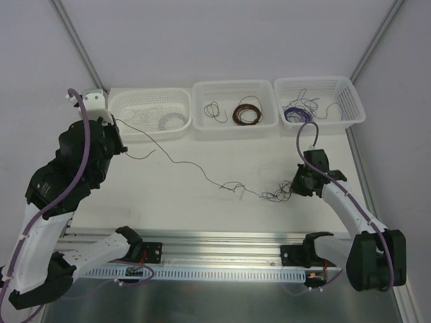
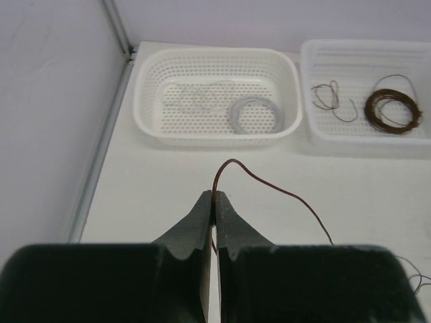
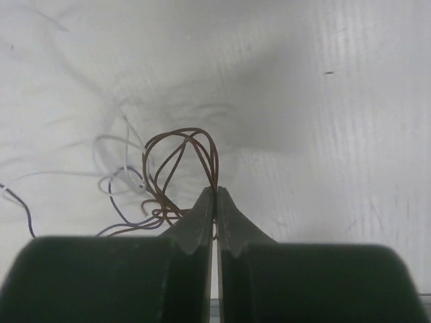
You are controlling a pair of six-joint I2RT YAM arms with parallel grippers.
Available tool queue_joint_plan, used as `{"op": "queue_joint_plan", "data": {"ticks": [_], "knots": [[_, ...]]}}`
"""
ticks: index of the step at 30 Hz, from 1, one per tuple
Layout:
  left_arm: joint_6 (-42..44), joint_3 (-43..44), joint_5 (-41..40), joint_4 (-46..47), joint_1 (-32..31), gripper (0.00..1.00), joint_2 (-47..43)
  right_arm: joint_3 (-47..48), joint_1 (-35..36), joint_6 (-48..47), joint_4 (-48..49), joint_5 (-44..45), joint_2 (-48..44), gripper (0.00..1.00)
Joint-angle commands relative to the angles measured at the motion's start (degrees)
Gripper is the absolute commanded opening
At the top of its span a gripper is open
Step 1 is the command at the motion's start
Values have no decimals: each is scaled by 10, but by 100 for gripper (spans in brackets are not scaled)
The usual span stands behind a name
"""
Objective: Untangle the cables
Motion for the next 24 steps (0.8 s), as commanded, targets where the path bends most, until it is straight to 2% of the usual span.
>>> {"op": "queue_joint_plan", "data": {"ticks": [1, 8, 12, 15, 16, 19, 24], "knots": [[27, 21, -98, -37, 24, 0, 10, -10, -69, -15, -29, -46, -31, 1], [28, 12, -124, -77, 96, 0, 32, -27, -182, 3, -23, -100, -67, 1], [18, -8, -88, -81, 129, 0, 38, -18, -207, 13, -30, -89, -94, 1], [37, -31, -114, -84, 179, 0, 52, -1, -247, 18, -44, -66, -106, 1], [40, -34, -104, -85, 225, 0, 53, 0, -290, 23, -44, -86, -109, 1], [36, -46, -68, -81, 278, 0, 52, 6, -351, 46, -38, -120, -116, 1], [39, -76, -76, -76, 319, 0, 67, 12, -367, 60, -14, -150, -114, 1]]}}
